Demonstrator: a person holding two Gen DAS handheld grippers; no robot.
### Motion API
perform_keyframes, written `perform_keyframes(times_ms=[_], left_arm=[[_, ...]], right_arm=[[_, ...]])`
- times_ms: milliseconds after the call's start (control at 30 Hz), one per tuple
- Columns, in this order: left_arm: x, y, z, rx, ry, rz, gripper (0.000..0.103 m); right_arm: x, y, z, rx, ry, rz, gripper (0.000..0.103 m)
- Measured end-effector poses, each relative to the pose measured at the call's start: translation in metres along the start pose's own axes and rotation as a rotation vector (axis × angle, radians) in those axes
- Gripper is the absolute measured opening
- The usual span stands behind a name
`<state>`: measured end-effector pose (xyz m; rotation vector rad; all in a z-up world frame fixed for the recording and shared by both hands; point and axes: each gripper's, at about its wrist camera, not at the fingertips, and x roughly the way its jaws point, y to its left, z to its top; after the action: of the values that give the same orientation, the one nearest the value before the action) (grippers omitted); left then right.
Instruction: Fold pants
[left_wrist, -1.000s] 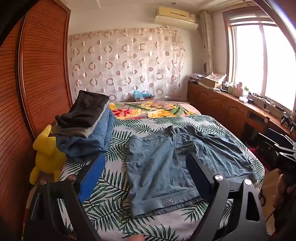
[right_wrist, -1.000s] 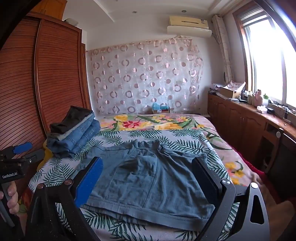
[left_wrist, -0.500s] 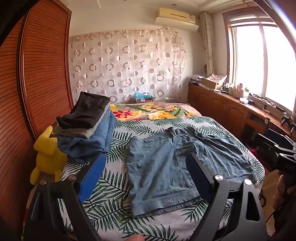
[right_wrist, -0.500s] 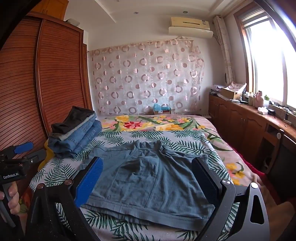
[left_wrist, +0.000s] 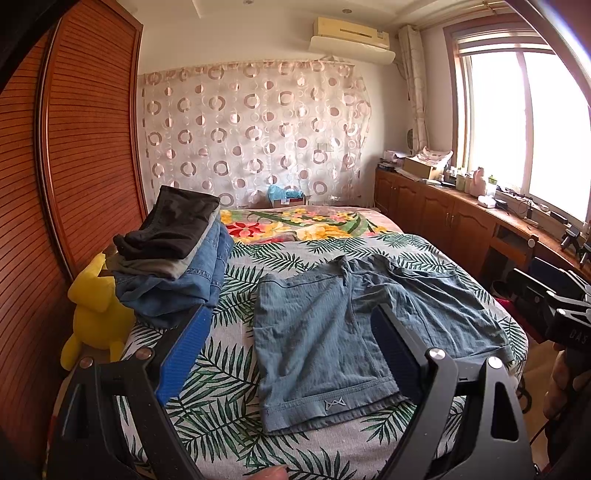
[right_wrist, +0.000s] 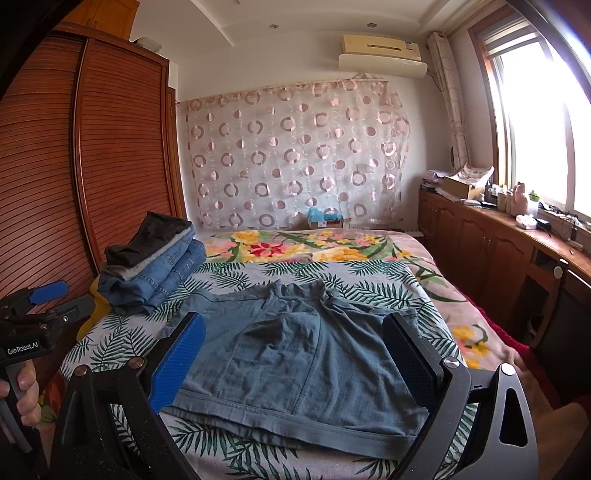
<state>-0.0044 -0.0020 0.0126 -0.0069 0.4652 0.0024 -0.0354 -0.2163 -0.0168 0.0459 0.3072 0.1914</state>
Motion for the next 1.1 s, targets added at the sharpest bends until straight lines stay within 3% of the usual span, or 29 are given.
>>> perform_keyframes(times_ms=[1100], left_arm=[[-0.0014,-0.0022,-0.0002,-0.001,-0.017,-0.003,0.089]], right_arm=[[0.0015,0.0035,-0.0007,-0.001,-0.005,0.005,0.097]])
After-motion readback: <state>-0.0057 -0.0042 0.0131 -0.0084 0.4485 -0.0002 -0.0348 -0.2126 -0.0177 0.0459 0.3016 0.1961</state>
